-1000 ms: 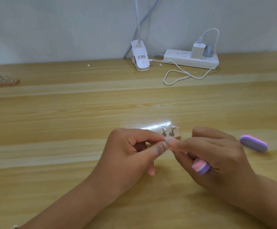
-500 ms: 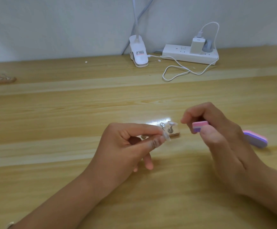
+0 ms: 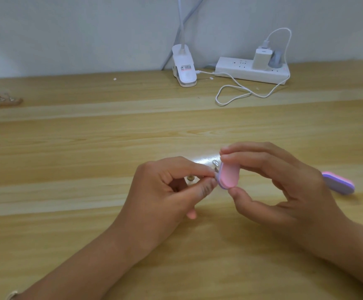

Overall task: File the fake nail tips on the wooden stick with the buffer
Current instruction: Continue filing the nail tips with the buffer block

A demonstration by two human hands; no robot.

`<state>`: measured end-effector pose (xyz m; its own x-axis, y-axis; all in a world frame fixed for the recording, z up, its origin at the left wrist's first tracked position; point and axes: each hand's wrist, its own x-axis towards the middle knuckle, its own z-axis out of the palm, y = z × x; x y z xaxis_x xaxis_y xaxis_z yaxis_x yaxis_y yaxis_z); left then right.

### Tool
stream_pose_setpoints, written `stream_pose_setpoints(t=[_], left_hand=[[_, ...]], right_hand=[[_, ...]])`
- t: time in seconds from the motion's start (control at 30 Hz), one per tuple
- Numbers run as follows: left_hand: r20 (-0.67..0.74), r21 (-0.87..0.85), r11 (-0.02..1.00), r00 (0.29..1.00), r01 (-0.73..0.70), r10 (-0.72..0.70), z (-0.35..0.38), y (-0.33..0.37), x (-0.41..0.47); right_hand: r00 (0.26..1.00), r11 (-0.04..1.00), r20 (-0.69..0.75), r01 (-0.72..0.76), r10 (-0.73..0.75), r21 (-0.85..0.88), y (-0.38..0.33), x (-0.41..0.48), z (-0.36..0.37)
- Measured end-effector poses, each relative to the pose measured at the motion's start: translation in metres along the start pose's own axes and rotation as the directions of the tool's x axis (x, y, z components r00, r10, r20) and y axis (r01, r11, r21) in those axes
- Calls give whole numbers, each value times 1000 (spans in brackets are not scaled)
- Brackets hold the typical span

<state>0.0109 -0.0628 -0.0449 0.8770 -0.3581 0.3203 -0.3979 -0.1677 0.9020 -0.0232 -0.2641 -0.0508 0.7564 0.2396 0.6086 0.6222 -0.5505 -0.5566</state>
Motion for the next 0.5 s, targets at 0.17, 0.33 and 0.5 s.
stream_pose_setpoints(t=[0.17,0.33,0.5], left_hand=[[6,-43,999,1000,-7,7,2,0,-2],[36,3,1000,999,-30,29,3,0,-2],[27,-19,1000,999,-19,19,3,-1,-2]], right_hand=[[998,999,39,50,-51,21,-4,-2,6],[1000,999,3,13,-13,48,0,-1,4],[999,997,14,35,-36,66,2,-3,6]])
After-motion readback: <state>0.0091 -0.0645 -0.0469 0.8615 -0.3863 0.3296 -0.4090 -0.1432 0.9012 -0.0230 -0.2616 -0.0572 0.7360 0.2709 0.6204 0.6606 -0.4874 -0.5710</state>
